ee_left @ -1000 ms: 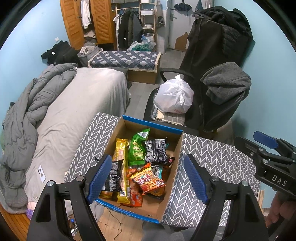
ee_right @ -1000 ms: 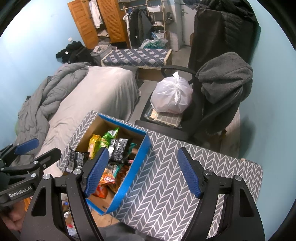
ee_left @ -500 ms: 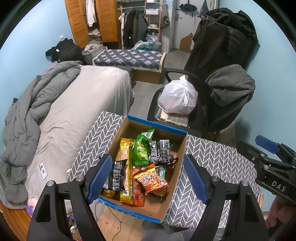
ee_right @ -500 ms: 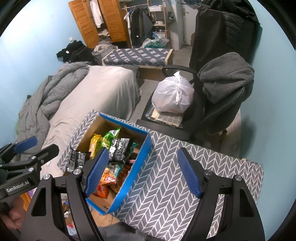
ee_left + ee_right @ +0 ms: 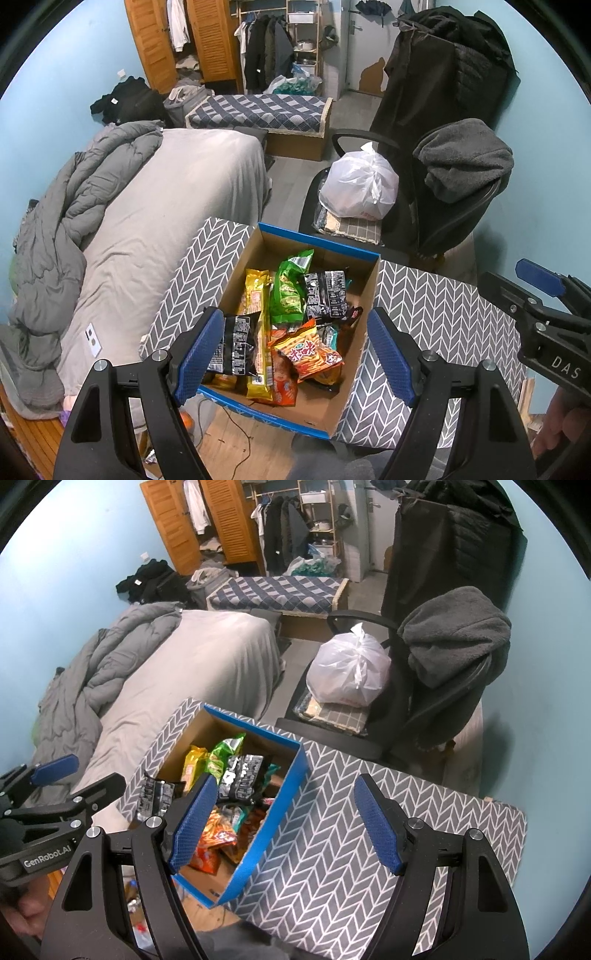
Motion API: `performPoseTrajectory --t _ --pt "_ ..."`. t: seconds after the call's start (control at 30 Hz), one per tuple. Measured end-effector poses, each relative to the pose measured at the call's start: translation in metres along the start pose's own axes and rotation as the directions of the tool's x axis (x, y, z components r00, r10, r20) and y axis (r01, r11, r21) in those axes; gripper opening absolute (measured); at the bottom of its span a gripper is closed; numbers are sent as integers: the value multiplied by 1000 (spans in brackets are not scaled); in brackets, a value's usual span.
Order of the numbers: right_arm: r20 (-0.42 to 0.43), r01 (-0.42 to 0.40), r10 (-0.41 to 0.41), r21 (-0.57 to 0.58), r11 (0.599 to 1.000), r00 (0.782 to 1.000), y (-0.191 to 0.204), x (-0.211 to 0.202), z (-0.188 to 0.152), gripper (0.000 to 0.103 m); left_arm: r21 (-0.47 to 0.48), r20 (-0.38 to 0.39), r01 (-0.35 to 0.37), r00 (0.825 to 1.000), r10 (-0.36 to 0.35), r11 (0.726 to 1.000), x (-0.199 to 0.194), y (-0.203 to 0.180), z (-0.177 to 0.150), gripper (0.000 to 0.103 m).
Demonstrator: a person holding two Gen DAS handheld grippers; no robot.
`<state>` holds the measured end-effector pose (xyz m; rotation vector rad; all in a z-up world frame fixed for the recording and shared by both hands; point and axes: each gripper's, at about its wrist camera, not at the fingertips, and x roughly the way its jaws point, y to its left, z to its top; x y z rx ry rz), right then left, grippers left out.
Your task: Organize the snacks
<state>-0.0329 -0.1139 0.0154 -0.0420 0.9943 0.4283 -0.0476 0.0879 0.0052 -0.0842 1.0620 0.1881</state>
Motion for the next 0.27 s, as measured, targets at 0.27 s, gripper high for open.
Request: performPoseTrajectory --t 0.27 --pt "-1 -3 3 1 1000 1000 3 0 -2 76 -7 6 6 1000 -6 1000 -1 2 -2 81"
